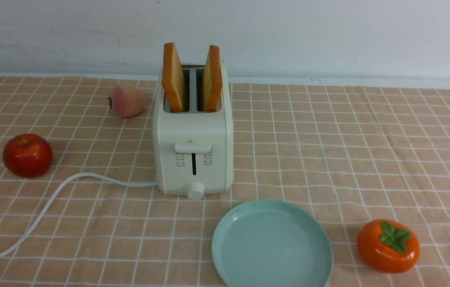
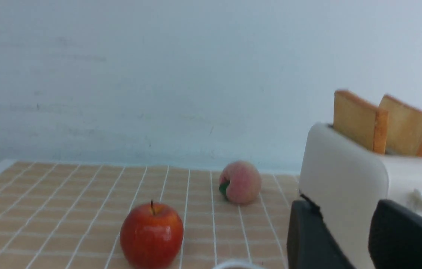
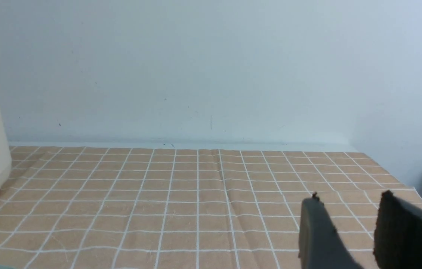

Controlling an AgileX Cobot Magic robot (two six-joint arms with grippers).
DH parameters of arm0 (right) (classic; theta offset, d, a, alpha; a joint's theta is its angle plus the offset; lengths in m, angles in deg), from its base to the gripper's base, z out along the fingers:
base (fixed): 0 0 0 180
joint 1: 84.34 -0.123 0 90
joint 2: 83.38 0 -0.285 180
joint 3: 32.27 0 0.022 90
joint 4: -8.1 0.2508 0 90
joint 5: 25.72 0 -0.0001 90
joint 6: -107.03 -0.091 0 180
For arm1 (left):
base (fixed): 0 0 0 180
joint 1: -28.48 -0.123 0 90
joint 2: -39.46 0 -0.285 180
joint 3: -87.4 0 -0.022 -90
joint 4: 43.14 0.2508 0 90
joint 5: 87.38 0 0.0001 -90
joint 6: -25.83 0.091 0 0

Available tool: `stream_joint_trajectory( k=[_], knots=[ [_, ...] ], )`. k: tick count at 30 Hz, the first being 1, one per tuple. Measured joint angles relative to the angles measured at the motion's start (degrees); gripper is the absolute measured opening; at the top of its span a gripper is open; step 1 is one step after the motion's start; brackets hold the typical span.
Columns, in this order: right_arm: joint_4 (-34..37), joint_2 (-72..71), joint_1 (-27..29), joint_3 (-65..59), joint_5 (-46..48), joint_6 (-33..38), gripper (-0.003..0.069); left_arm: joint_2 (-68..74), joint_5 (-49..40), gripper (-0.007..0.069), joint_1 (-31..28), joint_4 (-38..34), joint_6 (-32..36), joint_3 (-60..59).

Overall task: Take toasted bread from bread machine on light coffee tablecloth place on plate.
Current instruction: 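Grasp the toast slice in the toaster and pull it up out of the slot with the right gripper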

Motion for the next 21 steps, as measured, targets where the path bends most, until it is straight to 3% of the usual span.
stream_joint_trajectory(
  k=[5,10,12,16,21],
  knots=[
    [0.0,0.0,0.0,0.0,-5.1,-3.6,0.0239,0.0,9.4,0.0238,0.0,-1.4,-6.6,0.0],
    [0.0,0.0,0.1,0.0,-17.8,-17.1,0.0239,0.0,13.1,0.0238,0.0,-4.2,-19.1,0.0],
    [0.2,0.2,0.1,0.7,-18.7,-22.6,0.0239,0.0,13.6,0.0238,0.0,-4.2,-22.6,0.3],
    [0.4,6.0,0.1,8.6,-15.3,-34.6,0.0239,3.7,10.5,0.0238,0.0,-4.2,-29.3,7.9],
    [-4.6,18.9,0.2,25.8,-12.5,-38.4,0.0239,13.0,0.4,0.0238,0.0,-1.4,-31.1,23.4]
  ],
)
